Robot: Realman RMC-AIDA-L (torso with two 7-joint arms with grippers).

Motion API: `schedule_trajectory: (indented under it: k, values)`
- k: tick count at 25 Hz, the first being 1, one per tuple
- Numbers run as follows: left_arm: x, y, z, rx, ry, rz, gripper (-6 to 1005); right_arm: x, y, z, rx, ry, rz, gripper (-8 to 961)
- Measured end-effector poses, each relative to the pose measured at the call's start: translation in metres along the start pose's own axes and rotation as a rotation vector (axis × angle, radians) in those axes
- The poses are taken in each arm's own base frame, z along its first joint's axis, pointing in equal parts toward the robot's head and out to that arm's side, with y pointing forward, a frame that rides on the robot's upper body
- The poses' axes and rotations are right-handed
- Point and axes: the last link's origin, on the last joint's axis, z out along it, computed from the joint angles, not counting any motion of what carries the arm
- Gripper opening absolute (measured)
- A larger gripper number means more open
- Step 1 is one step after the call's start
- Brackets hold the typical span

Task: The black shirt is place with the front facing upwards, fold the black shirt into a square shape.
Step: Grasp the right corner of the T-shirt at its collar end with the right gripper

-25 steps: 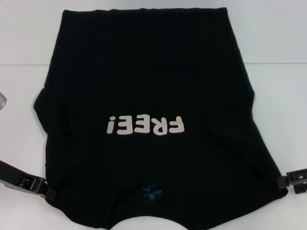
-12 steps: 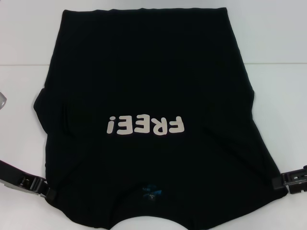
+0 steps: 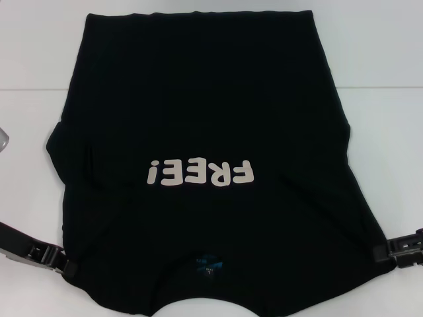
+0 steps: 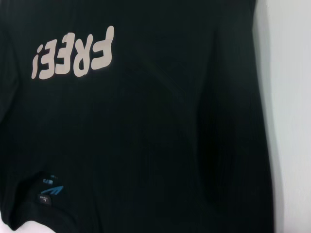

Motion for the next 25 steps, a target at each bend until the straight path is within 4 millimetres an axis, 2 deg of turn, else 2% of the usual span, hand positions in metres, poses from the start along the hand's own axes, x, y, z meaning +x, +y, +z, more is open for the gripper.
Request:
schedule_trajectory:
  k: [25]
  values:
    - [-0.0003, 0.0004, 0.0001, -0.003, -0.003, 0.000, 33, -0.0047, 0.0097, 0.0082, -0.016, 0.013, -0.024, 855]
